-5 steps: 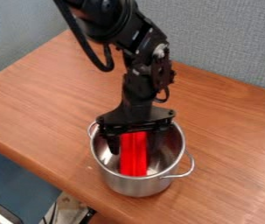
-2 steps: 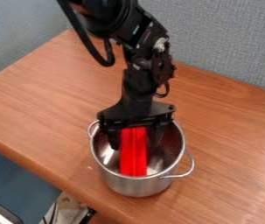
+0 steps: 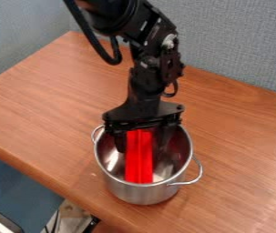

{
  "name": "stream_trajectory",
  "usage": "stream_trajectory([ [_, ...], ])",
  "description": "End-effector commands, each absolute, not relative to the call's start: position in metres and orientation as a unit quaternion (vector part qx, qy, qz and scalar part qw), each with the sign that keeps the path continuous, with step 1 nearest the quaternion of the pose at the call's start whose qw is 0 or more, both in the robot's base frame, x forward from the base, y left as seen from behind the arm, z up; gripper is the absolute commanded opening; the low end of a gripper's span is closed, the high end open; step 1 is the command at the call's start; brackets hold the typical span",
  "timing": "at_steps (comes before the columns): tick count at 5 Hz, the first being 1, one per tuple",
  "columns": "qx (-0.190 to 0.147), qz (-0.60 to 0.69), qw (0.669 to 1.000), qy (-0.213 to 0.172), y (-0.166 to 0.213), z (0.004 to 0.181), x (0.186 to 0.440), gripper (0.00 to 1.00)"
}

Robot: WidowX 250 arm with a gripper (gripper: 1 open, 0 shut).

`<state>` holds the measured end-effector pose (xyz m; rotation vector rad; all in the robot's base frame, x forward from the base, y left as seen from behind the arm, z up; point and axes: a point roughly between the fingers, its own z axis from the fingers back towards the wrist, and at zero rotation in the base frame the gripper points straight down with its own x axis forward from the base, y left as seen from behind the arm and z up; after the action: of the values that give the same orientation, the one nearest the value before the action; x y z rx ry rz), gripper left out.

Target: Move the red object from the metal pot to the table

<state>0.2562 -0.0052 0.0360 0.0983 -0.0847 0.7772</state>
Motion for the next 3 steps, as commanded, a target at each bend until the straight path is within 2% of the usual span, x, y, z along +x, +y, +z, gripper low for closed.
stream_trajectory([
  [1,0.034,0.392,0.917,-0.068,-0.0016,0.0548,0.2667,1.0],
  [3,0.032,0.398,0.914,-0.07,-0.0021,0.0626,0.269,1.0],
])
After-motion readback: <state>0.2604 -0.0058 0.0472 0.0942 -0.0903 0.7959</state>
